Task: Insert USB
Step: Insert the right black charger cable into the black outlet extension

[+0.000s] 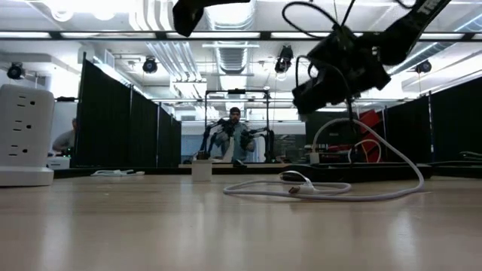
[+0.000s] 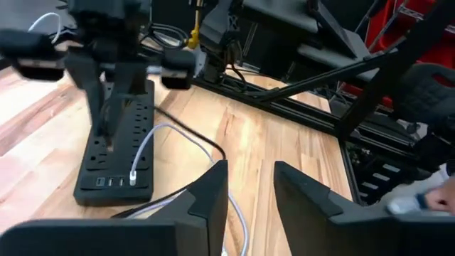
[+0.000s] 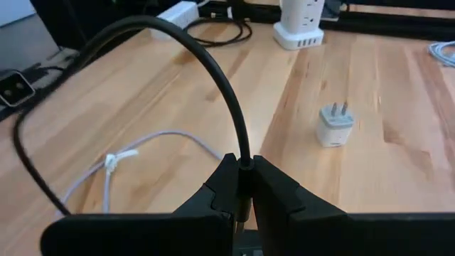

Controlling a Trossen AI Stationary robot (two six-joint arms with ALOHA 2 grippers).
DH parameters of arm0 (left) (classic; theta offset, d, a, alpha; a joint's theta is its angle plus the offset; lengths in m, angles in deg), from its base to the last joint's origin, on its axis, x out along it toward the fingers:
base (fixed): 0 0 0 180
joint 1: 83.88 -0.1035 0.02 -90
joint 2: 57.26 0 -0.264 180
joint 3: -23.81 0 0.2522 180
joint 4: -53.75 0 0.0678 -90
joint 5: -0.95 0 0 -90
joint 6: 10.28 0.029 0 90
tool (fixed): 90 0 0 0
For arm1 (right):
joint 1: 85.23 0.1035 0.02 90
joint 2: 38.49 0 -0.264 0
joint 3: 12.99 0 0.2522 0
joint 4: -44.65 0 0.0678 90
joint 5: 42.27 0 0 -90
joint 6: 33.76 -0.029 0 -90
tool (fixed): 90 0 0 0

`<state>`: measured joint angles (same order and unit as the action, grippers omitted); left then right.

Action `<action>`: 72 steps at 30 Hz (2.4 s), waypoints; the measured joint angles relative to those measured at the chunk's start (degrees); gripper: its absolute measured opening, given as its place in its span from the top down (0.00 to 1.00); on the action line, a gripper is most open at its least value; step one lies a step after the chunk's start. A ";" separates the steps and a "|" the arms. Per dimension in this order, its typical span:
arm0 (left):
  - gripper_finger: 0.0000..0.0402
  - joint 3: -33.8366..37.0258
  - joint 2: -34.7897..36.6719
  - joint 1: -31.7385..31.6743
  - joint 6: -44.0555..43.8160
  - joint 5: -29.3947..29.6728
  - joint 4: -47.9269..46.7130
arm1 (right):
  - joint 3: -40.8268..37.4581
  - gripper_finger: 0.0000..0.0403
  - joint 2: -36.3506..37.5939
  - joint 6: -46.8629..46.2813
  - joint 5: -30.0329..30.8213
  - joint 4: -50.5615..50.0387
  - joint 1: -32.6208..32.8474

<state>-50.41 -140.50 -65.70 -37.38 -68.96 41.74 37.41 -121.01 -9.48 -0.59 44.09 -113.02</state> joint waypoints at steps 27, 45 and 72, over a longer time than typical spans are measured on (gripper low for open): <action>0.84 0.02 0.00 6.71 -1.06 4.99 2.56 | -8.54 0.96 -10.75 -1.78 0.18 22.49 -1.10; 0.84 0.15 -0.02 6.82 -1.50 5.10 2.91 | -9.60 0.96 -15.09 -3.35 -0.84 27.41 -0.98; 0.84 0.15 -0.09 6.89 -2.14 5.06 2.91 | -12.44 0.96 -15.19 -3.72 0.38 31.97 0.39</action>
<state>-50.26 -140.59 -58.81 -39.52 -63.90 44.66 24.97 -136.20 -13.20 -0.21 76.07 -112.63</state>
